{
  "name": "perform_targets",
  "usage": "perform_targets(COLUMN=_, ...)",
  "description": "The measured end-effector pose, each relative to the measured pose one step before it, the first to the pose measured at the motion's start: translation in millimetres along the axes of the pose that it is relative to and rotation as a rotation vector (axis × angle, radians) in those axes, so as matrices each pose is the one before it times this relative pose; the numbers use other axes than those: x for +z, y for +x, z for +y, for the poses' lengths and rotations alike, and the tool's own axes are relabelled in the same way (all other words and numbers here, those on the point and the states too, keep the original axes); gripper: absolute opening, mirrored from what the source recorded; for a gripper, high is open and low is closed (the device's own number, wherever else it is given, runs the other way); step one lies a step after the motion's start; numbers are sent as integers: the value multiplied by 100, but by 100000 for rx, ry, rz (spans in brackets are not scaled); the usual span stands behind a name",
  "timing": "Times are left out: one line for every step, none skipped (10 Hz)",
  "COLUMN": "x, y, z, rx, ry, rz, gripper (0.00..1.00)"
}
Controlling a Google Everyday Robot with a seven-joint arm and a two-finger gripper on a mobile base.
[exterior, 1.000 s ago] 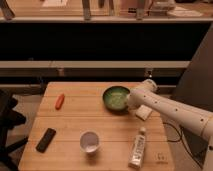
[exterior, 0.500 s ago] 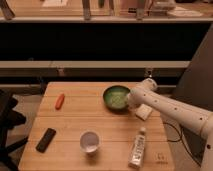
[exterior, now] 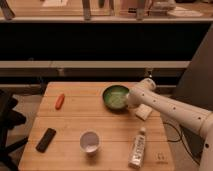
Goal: Drag the ceramic bowl in a circle
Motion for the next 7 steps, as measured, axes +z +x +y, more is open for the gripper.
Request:
perform_targets(x=13, y=36, z=45, rx=-177, ry=-56, rz=-55, gripper=0)
perform_targets(x=73, y=-83, z=7, rx=-162, ry=-155, rz=-113, gripper=0)
perform_targets(x=5, y=-69, z=-105, rx=-86, ry=-55, rz=-73, gripper=0)
perform_targets(x=14, y=-14, z=-9, rx=-60, ry=-182, rz=9, gripper=0)
perform_targets(x=84, y=-85, z=31, rx=40, ry=-272, rz=98, gripper=0)
perform_targets(x=10, y=-187, z=14, rx=-115, ry=-139, rz=23, gripper=0)
perform_targets(x=3, y=-162, z=-82, rx=-179, ry=48, rz=-103, gripper=0)
